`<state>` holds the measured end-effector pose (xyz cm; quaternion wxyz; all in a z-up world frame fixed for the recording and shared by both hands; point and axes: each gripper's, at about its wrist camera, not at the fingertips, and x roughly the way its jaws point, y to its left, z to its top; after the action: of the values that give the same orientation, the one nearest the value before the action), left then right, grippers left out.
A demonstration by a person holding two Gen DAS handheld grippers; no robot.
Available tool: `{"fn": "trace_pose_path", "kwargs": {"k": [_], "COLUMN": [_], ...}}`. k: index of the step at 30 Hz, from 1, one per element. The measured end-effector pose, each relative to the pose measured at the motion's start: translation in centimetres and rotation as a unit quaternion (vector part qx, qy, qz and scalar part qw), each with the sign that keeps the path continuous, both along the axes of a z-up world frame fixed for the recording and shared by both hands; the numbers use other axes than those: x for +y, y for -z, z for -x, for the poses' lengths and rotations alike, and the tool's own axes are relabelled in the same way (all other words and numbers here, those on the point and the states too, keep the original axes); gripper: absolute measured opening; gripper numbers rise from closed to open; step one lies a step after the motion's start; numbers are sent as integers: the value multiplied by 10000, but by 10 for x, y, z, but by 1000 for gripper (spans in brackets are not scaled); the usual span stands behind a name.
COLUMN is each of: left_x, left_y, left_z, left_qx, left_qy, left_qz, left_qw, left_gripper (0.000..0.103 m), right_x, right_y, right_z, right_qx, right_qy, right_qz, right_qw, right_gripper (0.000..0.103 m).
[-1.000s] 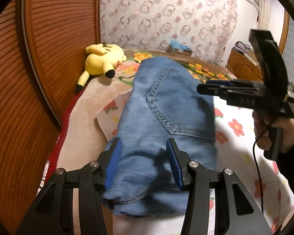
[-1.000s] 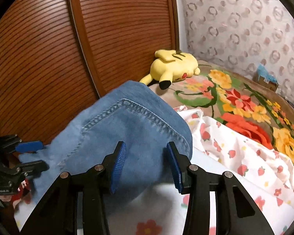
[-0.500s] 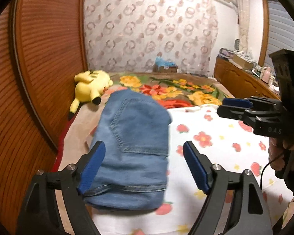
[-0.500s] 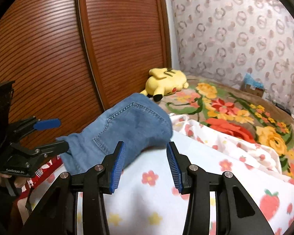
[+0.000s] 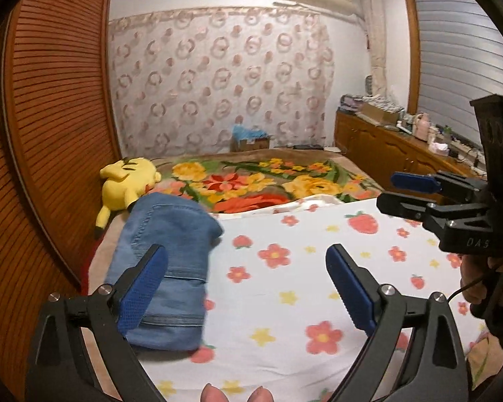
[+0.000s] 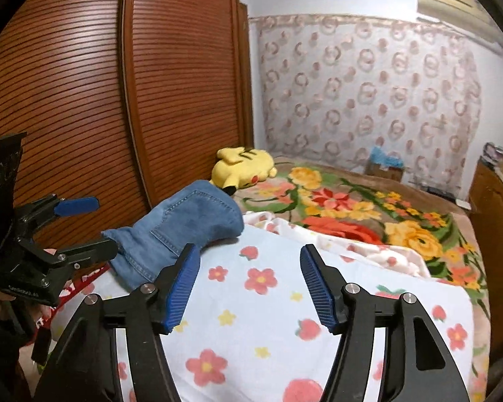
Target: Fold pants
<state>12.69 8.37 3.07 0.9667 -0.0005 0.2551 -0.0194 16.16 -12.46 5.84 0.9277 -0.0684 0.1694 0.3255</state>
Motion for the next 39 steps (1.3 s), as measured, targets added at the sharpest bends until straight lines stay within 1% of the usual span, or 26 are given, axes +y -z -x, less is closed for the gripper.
{"fn": "trace_pose_path", "kwargs": {"k": [3,6,11,22,24,27,31,34,39], "left_x": [-14,-26,-44,-76,-82,-89,-96,-100,-103], "left_y": [-6,-11,-14,-18,-18,-19,-19,-19,-18], "left_z": [10,21,28,56,63,72,85,94,102], "left_qx": [-84,-214,-222,-308,-322,-363,-393,-406,-429], "left_qy": [-10,12,-37,198,203,207,263,237,146], "left_qz": [-57,-31,-76,146,130,108,188,137,120], "left_qw": [9999,9998,9997,9992,9992,9991,9987,9988,9989], "left_gripper": [96,96,96,96,96,96,96,96,96], "right_x": [-2,-10,-20,-30,-32,-35,-35,-34,-36], "right_y": [4,3,4,7,9,11,14,16,16], "right_z": [21,41,68,130,143,157,176,184,190], "right_qx": [-54,-146,-242,-404,-441,-453,-533,-489,-475], "right_qy": [188,327,602,1014,1120,1247,1478,1602,1643], "right_qz": [-51,-116,-176,-340,-344,-375,-367,-391,-454], "right_qw": [9998,9993,9977,9934,9921,9904,9869,9851,9842], "right_gripper": [66,66,66,66,66,66,66,66,66]}}
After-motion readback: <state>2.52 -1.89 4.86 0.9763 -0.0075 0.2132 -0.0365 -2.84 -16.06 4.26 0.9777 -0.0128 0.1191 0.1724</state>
